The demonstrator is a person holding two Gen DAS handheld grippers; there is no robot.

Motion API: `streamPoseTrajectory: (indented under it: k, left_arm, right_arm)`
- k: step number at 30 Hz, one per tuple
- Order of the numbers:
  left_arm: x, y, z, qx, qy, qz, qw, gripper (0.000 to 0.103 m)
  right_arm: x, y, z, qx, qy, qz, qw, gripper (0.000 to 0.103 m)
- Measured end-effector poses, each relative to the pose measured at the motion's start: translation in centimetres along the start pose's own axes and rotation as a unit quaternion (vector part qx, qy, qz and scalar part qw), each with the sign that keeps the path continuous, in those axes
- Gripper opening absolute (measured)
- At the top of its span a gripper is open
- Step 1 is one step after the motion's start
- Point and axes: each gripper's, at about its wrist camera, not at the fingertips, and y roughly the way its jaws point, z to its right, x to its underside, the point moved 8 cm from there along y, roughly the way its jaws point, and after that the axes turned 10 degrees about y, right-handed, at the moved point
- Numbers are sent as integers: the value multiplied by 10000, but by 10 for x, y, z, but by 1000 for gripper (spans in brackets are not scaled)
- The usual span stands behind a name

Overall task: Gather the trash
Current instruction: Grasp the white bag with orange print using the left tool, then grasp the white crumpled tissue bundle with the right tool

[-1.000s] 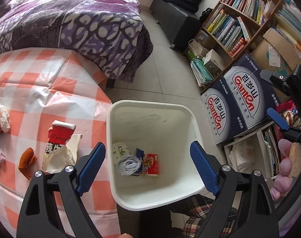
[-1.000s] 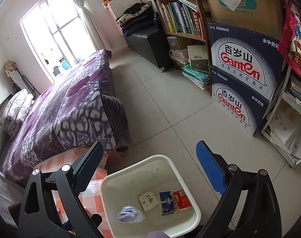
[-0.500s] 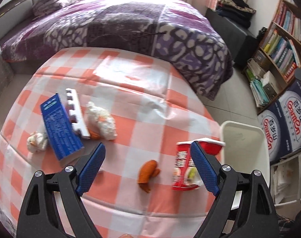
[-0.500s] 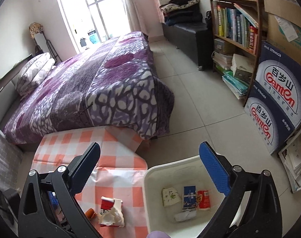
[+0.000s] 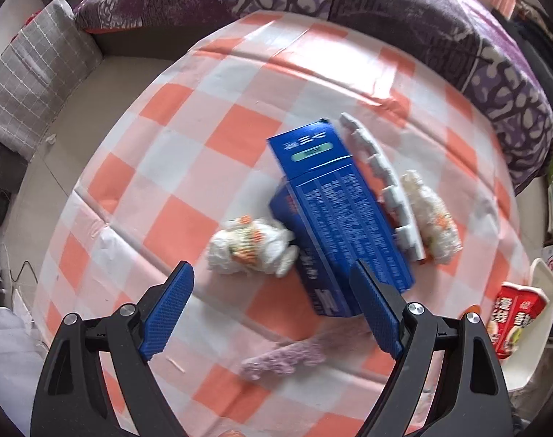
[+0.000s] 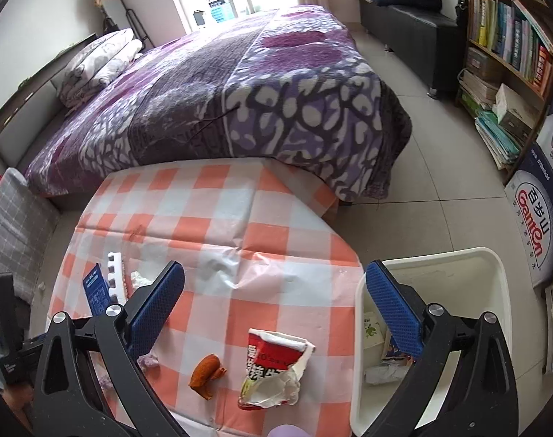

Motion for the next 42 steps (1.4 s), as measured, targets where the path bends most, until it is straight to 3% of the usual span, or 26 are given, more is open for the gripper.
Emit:
streamPoseTrajectory:
  k: [3, 7, 13, 18, 19, 23, 30, 35, 38, 39, 42]
  left_arm:
    - [8, 17, -19, 60, -211, -232, 9995, 85]
    - [6, 26, -31, 293, -542, -228, 9978, 85]
    - [5, 48, -36, 342, -693, -387, 9963, 83]
    - [5, 58, -43, 276, -702, -283, 9968, 61]
    - [4, 56, -43, 264, -637, -210, 9974, 48]
    - [5, 48, -50, 238, -613, -64, 9978, 42]
    - [2, 18, -58, 367, -751, 257, 9962, 42]
    - [5, 1, -57, 515, -832, 376, 9945, 42]
    - [5, -4, -55, 516, -855, 388, 9942, 42]
    - [4, -4, -55, 515, -861, 401, 9941, 42]
    - [3, -7, -58, 524, -929, 465, 9932, 42]
  right_arm:
    - [9, 10, -17, -65, -125, -205, 9997, 96]
    - [19, 20, -37, -121, -246, -331, 9991, 96]
    - [33, 47, -59, -114, -418, -646, 9970, 96]
    - [47, 73, -74, -130, -654, -934, 9934, 96]
    - [50, 77, -77, -141, -731, -982, 9924, 96]
    - [68, 98, -95, -227, -1035, -1251, 9865, 95]
    - [84, 122, -114, -290, -1158, -1438, 9824, 72]
    - [95, 132, -126, -492, -1184, -1575, 9792, 60]
    - [102, 132, -134, -643, -1224, -1659, 9764, 44]
    - [104, 132, -137, -700, -1215, -1709, 9753, 33]
    - [104, 128, -140, -643, -1244, -1578, 9775, 28]
